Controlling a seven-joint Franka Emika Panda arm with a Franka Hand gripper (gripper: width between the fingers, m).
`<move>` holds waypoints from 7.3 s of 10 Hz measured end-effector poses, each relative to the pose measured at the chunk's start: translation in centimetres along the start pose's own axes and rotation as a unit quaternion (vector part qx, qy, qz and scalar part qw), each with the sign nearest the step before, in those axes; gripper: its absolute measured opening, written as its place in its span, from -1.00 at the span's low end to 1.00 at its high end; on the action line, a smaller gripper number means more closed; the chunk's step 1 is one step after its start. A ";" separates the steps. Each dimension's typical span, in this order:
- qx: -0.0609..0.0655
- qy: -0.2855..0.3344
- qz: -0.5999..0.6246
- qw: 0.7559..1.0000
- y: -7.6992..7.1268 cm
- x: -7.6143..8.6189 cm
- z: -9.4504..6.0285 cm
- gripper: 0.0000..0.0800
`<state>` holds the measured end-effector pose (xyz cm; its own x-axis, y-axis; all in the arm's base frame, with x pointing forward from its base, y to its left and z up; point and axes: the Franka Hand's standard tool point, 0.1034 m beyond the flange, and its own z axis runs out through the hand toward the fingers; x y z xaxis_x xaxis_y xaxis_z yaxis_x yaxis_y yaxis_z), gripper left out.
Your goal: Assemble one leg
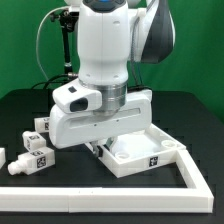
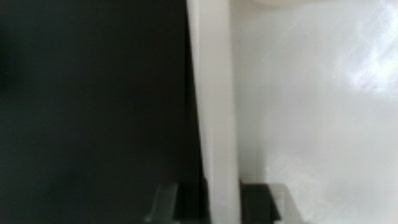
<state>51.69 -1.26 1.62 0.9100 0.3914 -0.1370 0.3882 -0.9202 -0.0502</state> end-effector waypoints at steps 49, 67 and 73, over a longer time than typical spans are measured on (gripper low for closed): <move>0.060 -0.316 0.220 0.921 6.5 -5.7 -3.4 0.62; 0.062 -0.379 0.243 0.891 3.3 -12.6 2.4 0.40; 0.053 -0.298 0.189 0.934 0.4 -7.6 -6.4 -0.29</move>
Offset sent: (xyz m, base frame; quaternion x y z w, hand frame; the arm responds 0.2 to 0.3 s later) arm 0.0049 -0.0228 0.0040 0.0371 -0.0821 0.1363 0.9866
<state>45.84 -4.58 8.94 0.7240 -0.0057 -0.6898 0.0107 -0.9998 0.0195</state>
